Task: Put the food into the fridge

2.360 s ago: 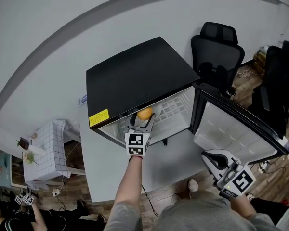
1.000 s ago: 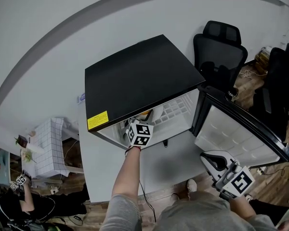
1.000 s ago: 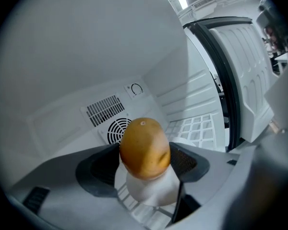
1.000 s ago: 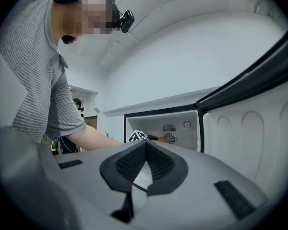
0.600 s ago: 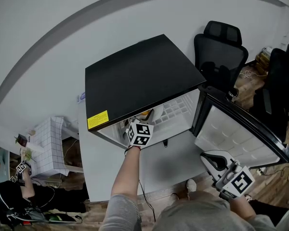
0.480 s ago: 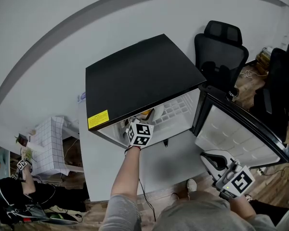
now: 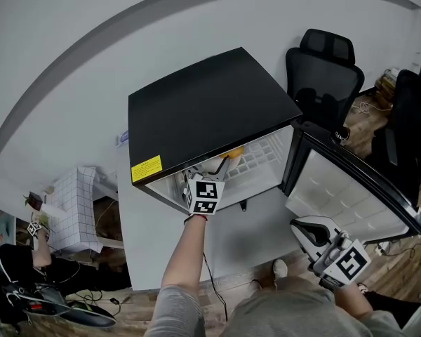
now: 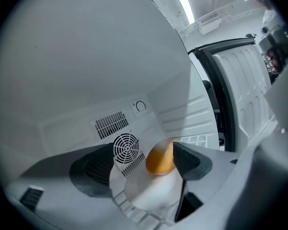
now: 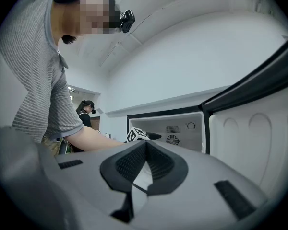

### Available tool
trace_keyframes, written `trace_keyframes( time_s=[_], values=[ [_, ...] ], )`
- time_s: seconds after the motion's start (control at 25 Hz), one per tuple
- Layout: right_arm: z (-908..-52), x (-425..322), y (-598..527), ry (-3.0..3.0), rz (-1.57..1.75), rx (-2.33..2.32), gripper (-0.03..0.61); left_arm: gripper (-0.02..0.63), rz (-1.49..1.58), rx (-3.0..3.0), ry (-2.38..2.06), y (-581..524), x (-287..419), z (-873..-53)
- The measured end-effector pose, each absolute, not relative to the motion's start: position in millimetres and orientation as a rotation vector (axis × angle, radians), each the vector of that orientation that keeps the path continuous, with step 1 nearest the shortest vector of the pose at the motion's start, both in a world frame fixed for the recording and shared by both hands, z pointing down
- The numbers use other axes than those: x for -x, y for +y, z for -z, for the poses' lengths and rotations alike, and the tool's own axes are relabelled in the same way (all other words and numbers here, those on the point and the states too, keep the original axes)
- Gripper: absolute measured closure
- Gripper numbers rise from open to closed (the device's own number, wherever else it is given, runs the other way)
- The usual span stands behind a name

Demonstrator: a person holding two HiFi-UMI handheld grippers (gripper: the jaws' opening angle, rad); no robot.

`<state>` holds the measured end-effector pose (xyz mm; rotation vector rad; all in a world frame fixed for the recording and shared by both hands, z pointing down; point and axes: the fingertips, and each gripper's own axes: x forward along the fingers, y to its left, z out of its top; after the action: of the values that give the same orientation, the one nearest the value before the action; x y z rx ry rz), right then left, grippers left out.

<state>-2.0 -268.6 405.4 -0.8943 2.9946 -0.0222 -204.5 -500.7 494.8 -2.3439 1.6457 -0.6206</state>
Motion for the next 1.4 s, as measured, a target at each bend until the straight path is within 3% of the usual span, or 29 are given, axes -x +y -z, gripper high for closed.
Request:
trace_keyframes(
  time_s=[0.92,1.16,1.4],
  values=[
    [-398.9,8.2,-249.6,2.997,-0.002,0.851,0.566,0.244,0.482,2.404,1.638,-469.9,197.6,-477.8],
    [-395.4,8.4,-247.8,2.994,-0.014,0.851,0.566,0.359,0.421,2.407,1.638,-450.6,193.9,-468.1],
    [-392.1,11.4,-243.9,2.993,-0.025,0.83,0.566,0.519,0.36,2.45,1.625,-428.1,188.1,-466.9]
  ],
)
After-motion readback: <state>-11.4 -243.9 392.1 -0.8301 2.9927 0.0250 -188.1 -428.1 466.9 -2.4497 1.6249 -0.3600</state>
